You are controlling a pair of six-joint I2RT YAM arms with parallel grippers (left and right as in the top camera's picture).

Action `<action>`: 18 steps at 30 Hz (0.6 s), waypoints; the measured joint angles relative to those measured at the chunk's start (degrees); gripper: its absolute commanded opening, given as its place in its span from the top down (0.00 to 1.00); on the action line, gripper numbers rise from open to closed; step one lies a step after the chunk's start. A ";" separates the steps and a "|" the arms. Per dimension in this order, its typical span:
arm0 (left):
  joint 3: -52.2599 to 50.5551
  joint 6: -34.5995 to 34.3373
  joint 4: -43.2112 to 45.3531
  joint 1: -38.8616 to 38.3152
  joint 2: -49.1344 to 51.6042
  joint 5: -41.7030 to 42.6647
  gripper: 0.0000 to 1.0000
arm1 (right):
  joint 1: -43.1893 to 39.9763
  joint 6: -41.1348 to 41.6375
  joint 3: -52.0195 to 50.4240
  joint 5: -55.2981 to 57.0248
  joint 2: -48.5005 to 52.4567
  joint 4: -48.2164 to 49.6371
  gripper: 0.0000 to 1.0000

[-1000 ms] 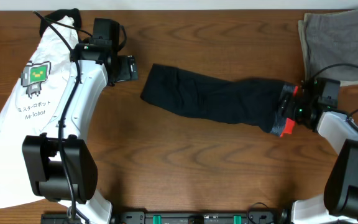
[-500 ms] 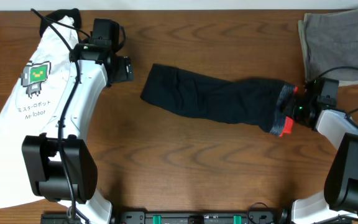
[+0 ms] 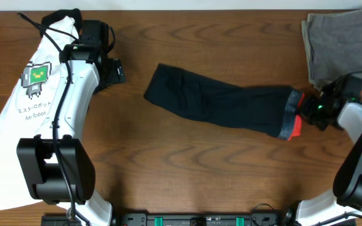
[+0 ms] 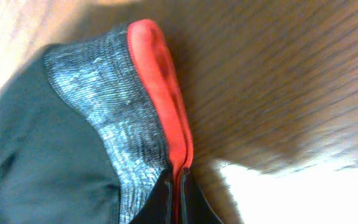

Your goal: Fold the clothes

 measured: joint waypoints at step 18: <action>0.00 -1.53 -0.35 0.00 0.00 0.00 0.02 | 0.59 -14.14 18.43 -0.83 0.09 -19.63 0.99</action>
